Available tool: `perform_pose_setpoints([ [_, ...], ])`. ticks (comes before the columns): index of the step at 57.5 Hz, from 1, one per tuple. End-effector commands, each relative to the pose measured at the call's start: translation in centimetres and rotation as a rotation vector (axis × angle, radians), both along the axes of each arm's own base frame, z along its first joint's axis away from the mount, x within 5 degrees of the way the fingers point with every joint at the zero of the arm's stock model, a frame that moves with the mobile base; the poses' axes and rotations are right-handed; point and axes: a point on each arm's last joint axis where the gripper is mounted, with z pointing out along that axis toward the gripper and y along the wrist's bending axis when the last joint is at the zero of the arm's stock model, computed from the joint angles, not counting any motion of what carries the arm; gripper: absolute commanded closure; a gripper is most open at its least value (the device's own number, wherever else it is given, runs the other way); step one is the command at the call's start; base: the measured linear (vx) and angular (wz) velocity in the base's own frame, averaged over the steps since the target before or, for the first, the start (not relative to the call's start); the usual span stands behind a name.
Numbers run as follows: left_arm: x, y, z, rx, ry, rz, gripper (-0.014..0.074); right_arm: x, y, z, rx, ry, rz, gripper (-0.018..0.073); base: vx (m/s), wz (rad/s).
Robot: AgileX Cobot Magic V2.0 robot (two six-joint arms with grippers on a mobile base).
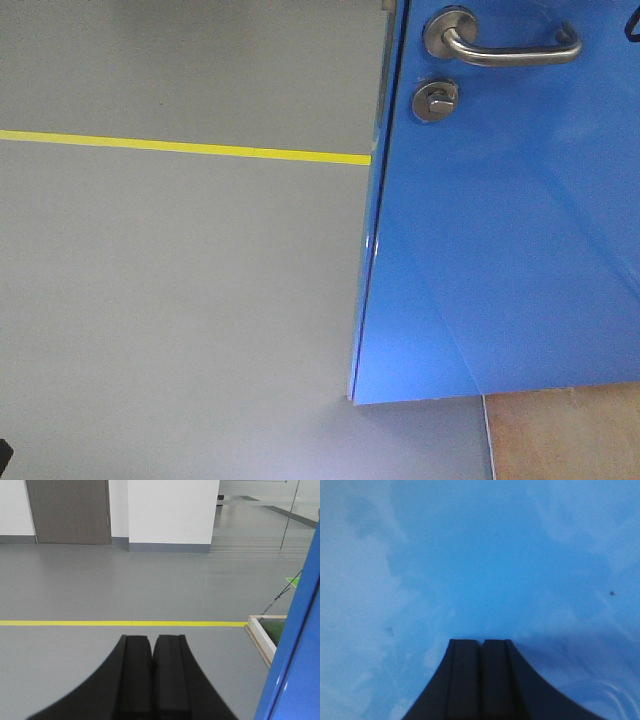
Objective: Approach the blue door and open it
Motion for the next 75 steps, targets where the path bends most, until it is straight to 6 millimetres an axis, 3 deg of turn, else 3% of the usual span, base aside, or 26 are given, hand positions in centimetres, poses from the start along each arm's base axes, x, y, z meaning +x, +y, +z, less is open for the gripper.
perform_pose_setpoints([
  [1, -0.15, 0.00, 1.70, -0.025, -0.124, -0.002, 0.0524, -0.85, -0.19, 2.20, 0.001, -0.065, -0.016, 0.0561, 0.12, -0.04],
  [75, -0.15, 0.00, 1.70, -0.025, -0.124, -0.002, 0.0524, -0.85, -0.19, 2.20, 0.001, -0.065, -0.016, 0.0561, 0.13, -0.01],
])
